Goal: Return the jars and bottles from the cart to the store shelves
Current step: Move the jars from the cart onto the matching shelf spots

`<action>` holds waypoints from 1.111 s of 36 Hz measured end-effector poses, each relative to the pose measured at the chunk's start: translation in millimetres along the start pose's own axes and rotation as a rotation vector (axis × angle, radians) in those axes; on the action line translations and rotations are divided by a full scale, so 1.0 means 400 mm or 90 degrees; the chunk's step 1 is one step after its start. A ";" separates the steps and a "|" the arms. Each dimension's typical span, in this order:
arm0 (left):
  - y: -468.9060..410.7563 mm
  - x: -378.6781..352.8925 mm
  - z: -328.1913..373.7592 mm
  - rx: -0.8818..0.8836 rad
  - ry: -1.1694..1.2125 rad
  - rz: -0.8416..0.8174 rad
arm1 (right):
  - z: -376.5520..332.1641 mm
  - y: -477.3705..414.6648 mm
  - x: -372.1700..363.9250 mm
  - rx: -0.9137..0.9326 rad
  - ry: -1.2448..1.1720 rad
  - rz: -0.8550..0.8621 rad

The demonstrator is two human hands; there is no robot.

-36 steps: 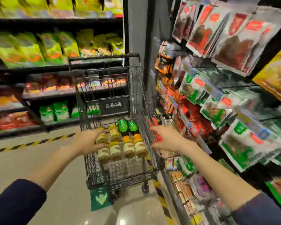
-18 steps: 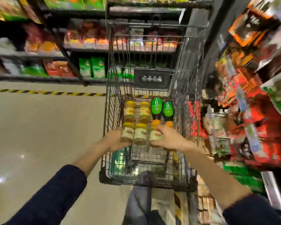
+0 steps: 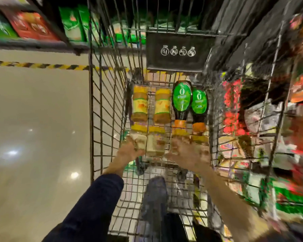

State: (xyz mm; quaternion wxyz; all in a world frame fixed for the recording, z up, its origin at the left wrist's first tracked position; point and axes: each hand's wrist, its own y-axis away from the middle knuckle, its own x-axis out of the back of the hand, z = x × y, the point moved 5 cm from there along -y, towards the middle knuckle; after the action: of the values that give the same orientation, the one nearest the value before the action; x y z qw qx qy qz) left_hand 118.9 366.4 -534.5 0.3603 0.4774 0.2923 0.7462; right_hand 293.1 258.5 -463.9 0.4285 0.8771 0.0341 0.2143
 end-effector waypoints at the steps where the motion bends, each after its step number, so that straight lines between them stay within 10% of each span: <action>1: -0.022 -0.010 -0.016 0.001 0.030 0.006 | 0.001 -0.029 -0.007 0.018 0.030 -0.014; 11: -0.091 -0.052 -0.058 -0.058 0.200 0.001 | 0.036 -0.104 -0.044 -0.094 -0.011 -0.040; 22: 0.008 -0.023 0.004 0.134 0.480 -0.015 | 0.011 -0.116 -0.067 -0.118 0.045 -0.027; 40: 0.369 0.192 0.130 -0.042 0.526 -0.065 | 0.005 -0.216 -0.133 -0.189 -0.010 0.022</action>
State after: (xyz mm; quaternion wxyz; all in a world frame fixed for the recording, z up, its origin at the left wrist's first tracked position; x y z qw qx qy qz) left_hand 107.0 349.9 -361.4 0.2641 0.1109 0.4114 0.8653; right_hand 256.3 298.5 -549.6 0.5499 0.8064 -0.0162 0.2171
